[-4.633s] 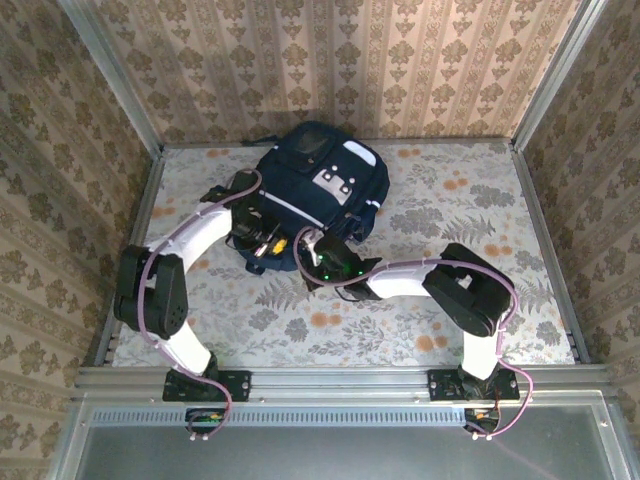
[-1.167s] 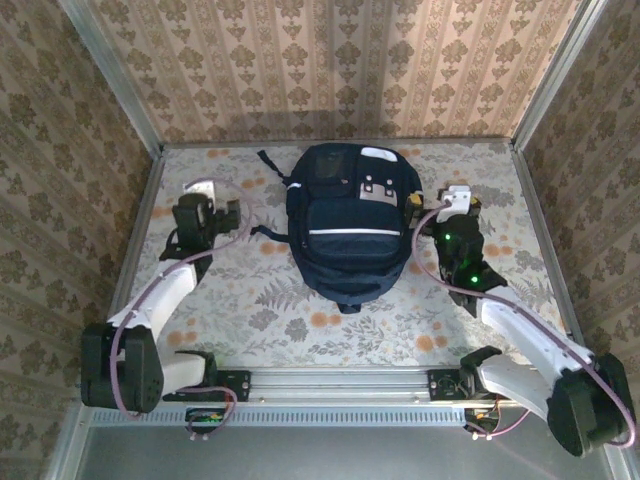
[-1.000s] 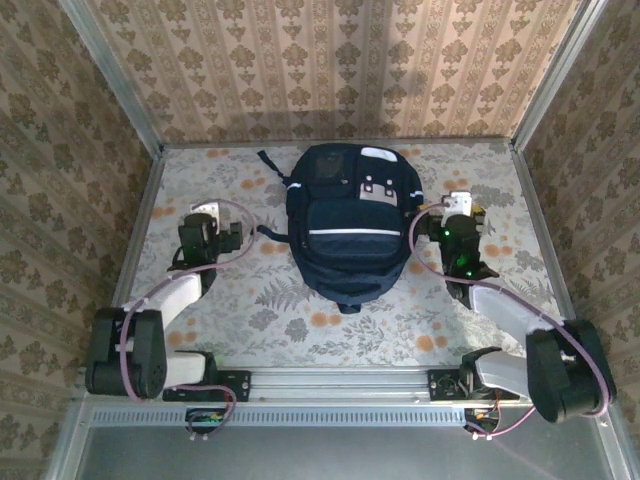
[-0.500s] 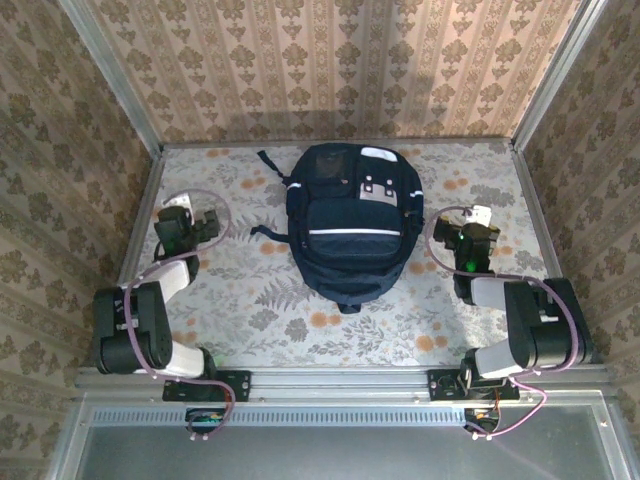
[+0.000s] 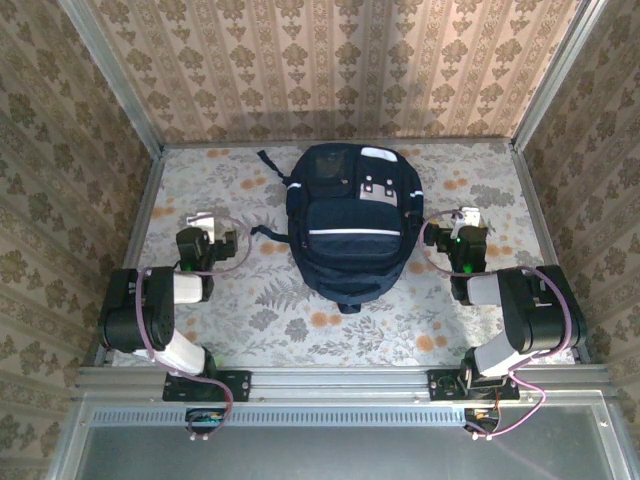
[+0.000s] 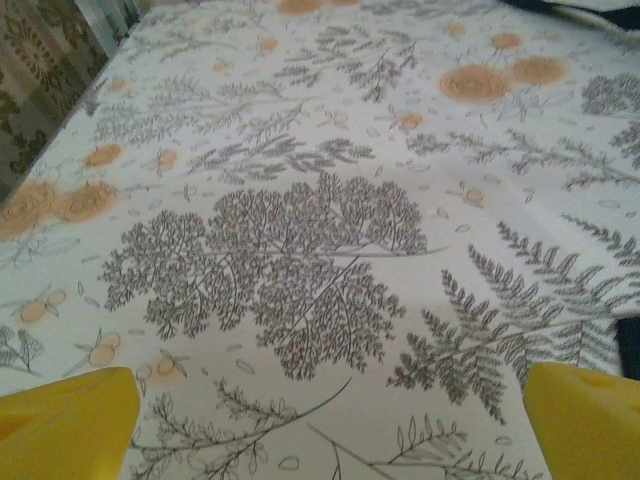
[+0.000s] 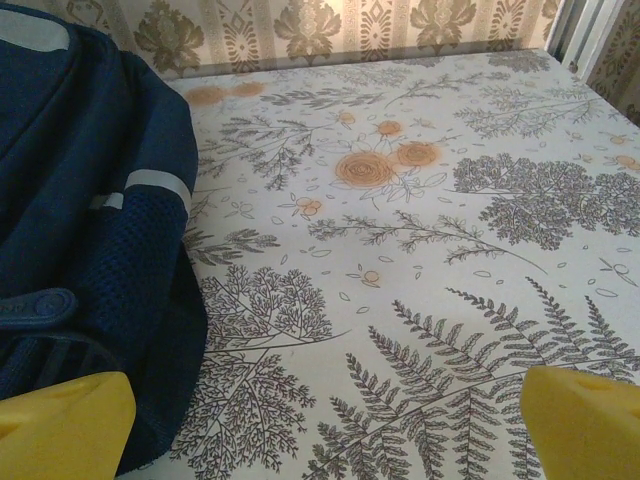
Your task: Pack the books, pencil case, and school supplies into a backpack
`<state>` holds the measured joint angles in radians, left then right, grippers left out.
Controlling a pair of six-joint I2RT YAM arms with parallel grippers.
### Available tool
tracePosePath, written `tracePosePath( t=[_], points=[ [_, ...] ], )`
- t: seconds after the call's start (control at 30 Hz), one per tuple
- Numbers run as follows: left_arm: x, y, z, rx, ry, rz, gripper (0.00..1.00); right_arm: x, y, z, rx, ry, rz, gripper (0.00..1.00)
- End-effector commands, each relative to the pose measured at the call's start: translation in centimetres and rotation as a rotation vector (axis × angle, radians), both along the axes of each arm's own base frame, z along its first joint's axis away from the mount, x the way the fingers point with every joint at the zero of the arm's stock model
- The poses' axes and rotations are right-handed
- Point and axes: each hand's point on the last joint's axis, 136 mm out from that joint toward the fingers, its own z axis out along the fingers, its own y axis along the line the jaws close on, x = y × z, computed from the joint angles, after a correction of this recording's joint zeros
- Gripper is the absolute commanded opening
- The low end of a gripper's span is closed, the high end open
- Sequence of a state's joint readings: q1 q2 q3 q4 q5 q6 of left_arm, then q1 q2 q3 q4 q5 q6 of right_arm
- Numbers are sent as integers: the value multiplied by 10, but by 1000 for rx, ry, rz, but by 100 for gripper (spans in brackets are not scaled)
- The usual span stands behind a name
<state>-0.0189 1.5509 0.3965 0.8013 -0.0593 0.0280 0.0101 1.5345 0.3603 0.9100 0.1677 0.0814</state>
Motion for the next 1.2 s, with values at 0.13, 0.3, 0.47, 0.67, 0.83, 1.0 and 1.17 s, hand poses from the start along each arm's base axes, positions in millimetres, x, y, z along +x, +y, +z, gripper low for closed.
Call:
tracePosePath(
  t=[0.13, 0.3, 0.47, 0.67, 0.83, 1.0, 1.17],
  points=[
    [9, -5, 19, 6, -65, -33, 100, 3, -1, 10, -19, -34, -24, 100],
    [9, -5, 19, 6, -66, -33, 100, 6, 13, 10, -62, -23, 29, 100],
    [7, -5, 20, 7, -70, -31, 100, 6, 14, 10, -59, -22, 34, 100],
    [8, -5, 21, 9, -72, -32, 100, 6, 13, 10, -59, -21, 34, 100],
    [8, -5, 21, 10, -72, -30, 100, 6, 13, 10, -59, -22, 34, 100],
    [8, -6, 20, 9, -69, -31, 100, 6, 14, 10, -59, -22, 34, 100],
    [8, -6, 19, 11, -67, -30, 100, 6, 14, 10, -58, -23, 35, 100]
  ],
)
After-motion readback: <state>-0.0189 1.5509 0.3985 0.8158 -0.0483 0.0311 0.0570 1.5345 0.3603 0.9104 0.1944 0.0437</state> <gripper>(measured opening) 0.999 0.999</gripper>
